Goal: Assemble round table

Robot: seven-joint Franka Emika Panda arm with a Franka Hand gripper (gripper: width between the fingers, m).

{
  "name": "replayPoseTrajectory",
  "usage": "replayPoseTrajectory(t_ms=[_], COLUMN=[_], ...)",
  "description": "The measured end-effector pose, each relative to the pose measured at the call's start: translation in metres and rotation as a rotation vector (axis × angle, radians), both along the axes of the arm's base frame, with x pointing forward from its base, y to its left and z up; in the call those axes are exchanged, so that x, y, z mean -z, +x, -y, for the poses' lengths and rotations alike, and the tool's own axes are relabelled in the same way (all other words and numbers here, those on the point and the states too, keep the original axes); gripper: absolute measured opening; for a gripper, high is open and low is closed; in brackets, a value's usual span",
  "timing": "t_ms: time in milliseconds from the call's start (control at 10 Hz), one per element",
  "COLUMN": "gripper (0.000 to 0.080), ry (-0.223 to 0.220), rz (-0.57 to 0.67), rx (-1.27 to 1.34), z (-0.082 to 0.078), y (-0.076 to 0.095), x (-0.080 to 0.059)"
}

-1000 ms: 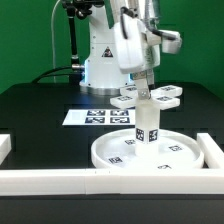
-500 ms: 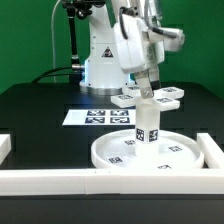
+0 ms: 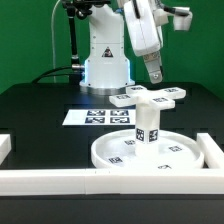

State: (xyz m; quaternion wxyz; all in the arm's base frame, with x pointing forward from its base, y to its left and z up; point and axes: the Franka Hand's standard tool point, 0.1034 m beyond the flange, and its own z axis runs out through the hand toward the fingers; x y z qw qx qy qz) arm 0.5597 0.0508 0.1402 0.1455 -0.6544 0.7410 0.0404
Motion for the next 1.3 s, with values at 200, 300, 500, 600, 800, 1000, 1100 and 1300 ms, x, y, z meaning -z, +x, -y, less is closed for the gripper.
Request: replayPoseTrajectory(t_ms=[200,300,500,600,800,1000,1100,1300], gripper=[0.0649,0.0649,0.0649,0.0649,0.0649,0.0649,0.0649,0.0649], ry=[-0.059,-0.087,-0.090,-0.096,-0.113,-0.140,-0.192,-0.236], rz=[0.031,0.044,0.063,0.075,0.118,0.161,0.184,0.206], rx=[-0.297,-0.510,-0.735,-0.774,-0.936,-1.125,-1.342,-1.721], z=[-0.006,-0.008,-0.014,-0.012,-0.012,-0.011,-0.009,-0.011], y=[-0.004,-0.004,0.001,0.000,0.000,0.000,-0.001,-0.002], x=[0.002,0.001,-0.002,-0.001,-0.001,-0.001,-0.001,-0.001])
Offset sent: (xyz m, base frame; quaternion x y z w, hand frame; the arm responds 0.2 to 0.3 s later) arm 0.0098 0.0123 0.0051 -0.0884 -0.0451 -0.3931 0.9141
